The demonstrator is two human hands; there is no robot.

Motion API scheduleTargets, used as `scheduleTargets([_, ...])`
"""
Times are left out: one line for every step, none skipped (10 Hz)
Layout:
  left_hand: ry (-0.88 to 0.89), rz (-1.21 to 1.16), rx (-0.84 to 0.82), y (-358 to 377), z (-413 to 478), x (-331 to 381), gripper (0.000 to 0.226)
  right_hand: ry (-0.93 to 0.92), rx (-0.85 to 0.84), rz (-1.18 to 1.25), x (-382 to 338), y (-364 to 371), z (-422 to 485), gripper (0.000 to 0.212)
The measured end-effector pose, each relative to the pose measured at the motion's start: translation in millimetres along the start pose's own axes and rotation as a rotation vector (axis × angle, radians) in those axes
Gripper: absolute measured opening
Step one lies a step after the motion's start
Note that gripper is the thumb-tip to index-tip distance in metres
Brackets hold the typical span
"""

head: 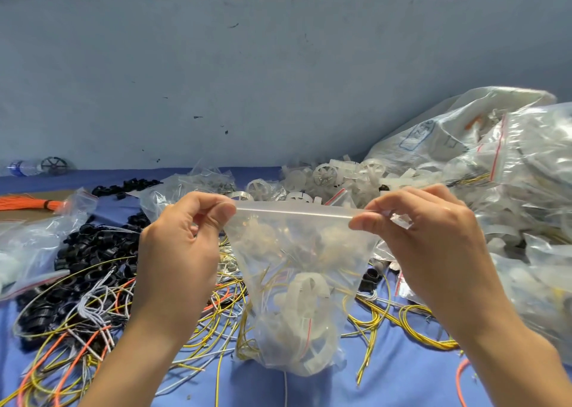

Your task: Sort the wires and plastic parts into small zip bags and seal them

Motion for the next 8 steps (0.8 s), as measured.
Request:
scheduleTargets([0.011,-0.007,-0.001,0.8,0.1,2.2,0.01,0.032,0.043,-0.02,2.7,-2.1,-3.4,0.044])
scheduleTargets([0.008,-0.048,0.006,6.5,2.0,8.8,0.012,0.034,0.033,0.014,4.4,-6.9,-2.2,0.039])
scheduleTargets([-0.012,-0.168,0.0,17.7,3.3,23.3,0.014,0.053,-0.012,0.104,14.5,-19.2,-2.2,0.024])
scheduleTargets([0.009,-0.278,-0.038,37.7,17.0,51.1,0.013,0.115,-0.001,0.162,34.5,-43.6,1.0,0.009])
scheduleTargets([0.009,-0.342,-0.15,101.2,56.0,90.4,0.016,0.237,0.082,0.099,73.5,-75.2,21.4,0.01])
scheduleTargets([0.001,-0.39,-0.421,185.7,86.9,141.7,0.011,0.461,0.103,0.07,123.8,-114.2,44.9,0.014])
scheduleTargets([0.106,-0.505,-0.576,213.4,72.8,164.6,0.035,0.534,0.286,0.131,149.3,-172.2,32.0,0.014])
scheduleTargets([0.104,-0.611,-0.434,191.0,42.5,181.7,0.035,0.455,0.411,0.351,141.1,-225.4,-4.5,0.026])
Point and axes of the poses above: each hand's wrist, its own z-axis towards the middle knuckle, its own y-axis out of the palm, x = y × z, the point moved 3 cm from there along z, towards the middle knuckle, and after that the axes turned 2 degrees about -x, right-handed, at the moved point
